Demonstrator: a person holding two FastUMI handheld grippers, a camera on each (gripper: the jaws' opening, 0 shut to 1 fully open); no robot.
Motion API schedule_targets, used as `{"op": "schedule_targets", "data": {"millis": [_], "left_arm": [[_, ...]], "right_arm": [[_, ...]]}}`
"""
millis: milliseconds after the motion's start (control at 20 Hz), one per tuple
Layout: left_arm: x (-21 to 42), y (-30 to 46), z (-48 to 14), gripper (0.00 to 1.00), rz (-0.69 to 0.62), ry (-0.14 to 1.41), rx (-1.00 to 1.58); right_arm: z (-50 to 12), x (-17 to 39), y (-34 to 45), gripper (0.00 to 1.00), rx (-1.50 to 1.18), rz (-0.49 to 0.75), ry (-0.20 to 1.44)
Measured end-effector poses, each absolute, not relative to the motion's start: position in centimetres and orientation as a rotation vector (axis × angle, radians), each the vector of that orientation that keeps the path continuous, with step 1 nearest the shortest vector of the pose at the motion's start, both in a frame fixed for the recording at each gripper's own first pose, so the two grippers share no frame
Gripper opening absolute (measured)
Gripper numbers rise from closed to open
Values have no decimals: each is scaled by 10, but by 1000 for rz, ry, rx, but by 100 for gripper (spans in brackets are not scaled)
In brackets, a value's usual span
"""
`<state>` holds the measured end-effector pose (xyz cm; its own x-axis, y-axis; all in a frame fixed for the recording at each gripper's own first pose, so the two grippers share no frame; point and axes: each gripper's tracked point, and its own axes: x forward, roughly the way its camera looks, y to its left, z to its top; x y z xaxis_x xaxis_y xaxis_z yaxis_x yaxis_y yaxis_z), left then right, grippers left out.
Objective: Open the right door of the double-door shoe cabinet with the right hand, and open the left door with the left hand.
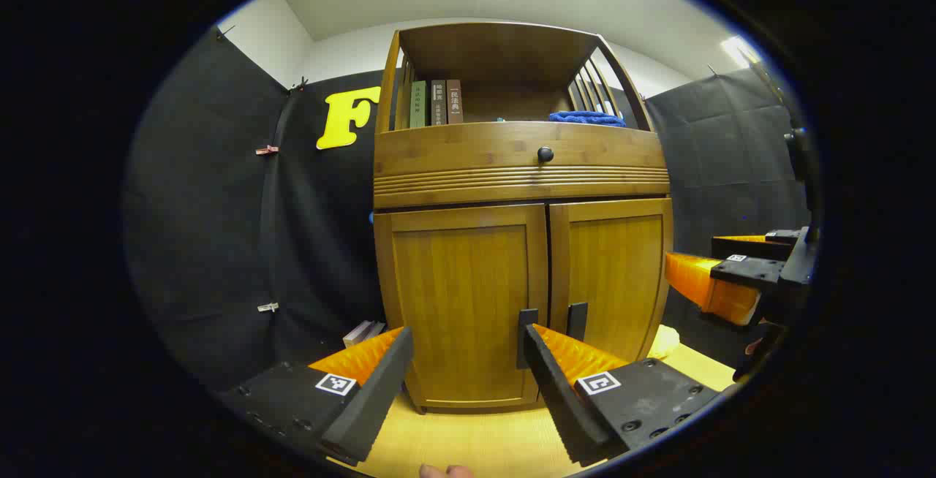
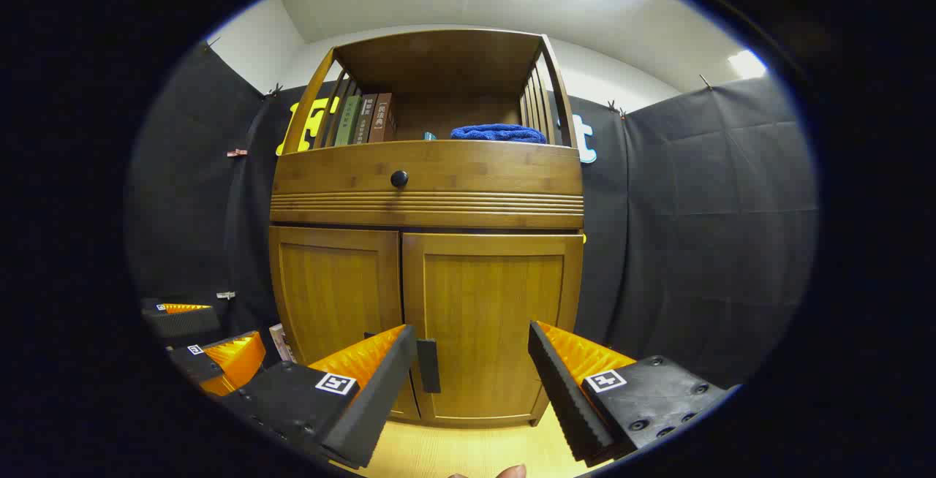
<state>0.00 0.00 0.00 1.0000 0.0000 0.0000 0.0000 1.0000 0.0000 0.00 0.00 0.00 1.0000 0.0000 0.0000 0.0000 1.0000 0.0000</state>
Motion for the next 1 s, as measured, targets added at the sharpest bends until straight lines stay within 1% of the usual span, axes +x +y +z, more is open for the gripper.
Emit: {"op": "schedule_targets", "data": {"millis": [50,200,250,300,400,550,600,700,750,900,950,1000], "left_arm": [[1,-2,1,94,-3,0,-4],[2,-4,0,93,-5,-1,-8],[3,-4,-1,93,-3,-2,-8],[4,-3,-1,94,-1,-3,-9],[6,-2,-3,93,0,-2,-13],[9,2,-3,94,7,-1,-18],[11,3,-4,93,7,-1,-21],[14,6,-3,94,10,-2,-27],[15,8,-3,94,13,-2,-27],[20,14,-1,93,16,-9,-34],[22,17,-2,93,17,-8,-39],[22,19,-2,93,18,-10,-42]], "right_arm": [[-1,1,1,97,-1,3,3],[-1,2,5,98,-3,10,3],[-1,3,7,100,-4,15,1],[-2,3,9,98,-6,18,3],[-5,5,11,98,-6,22,10],[-8,7,18,98,4,36,20],[-8,8,20,99,0,37,21],[-9,10,21,99,-3,39,24],[-10,11,22,97,-2,40,26],[-11,13,24,97,8,39,30],[-12,15,26,99,11,40,32],[-13,16,27,97,11,41,33]]}}
